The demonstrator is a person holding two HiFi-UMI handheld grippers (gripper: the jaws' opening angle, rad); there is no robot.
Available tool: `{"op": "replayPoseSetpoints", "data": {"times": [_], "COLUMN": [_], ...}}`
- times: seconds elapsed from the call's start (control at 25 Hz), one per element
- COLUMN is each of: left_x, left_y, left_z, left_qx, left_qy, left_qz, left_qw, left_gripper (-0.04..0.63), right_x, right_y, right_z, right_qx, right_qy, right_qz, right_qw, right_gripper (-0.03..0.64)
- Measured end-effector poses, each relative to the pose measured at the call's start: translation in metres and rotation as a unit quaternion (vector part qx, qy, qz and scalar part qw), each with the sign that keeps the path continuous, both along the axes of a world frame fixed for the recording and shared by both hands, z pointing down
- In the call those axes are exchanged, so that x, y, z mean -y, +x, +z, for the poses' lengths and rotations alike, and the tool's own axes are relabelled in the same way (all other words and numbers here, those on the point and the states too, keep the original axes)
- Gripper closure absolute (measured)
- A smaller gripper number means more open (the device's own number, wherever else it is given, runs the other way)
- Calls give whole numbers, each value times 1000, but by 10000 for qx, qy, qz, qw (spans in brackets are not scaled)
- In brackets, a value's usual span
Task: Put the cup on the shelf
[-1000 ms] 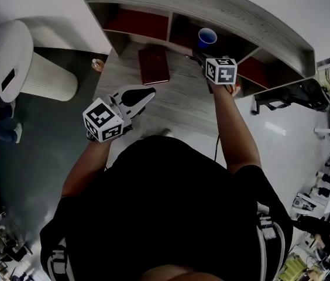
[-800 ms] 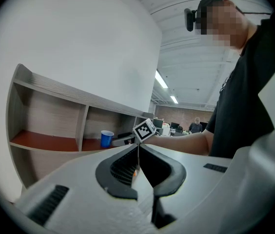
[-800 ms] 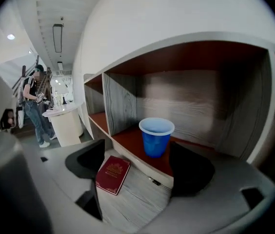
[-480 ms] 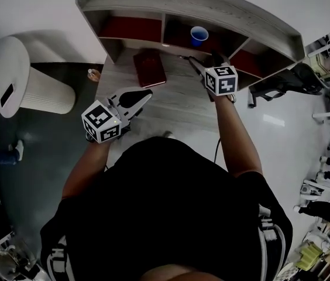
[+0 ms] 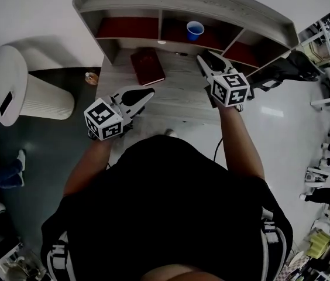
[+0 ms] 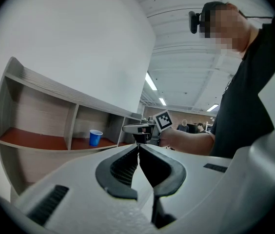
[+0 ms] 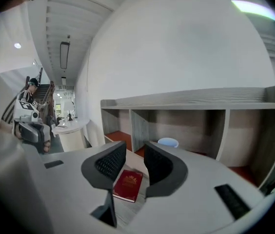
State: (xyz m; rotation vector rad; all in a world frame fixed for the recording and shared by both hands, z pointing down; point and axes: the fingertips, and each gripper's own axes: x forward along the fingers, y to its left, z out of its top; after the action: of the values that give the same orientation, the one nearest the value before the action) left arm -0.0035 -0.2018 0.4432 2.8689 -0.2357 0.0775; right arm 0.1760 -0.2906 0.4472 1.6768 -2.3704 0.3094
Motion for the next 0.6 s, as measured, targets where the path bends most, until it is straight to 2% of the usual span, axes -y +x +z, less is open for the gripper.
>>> {"op": "replayPoseSetpoints", "data": {"times": [0.36,0.6], "left_x": [-10,-13], "left_y": [-8,-14], "left_z": [-9,-14], "left_qx": [-170,-194], "left_qy": [-58,21], "left_qz": [308,444], "left_qw": [9994,9988], "left_gripper": [574,574], "right_x": [-39,-61], "right_y": [-13,-6], "right_z": [-34,-49], "right_qx": [-78,-49], "right_qy": [366,613], "right_qz": [228,724], "right_qw": [9990,9955], "right_gripper": [544,584]}}
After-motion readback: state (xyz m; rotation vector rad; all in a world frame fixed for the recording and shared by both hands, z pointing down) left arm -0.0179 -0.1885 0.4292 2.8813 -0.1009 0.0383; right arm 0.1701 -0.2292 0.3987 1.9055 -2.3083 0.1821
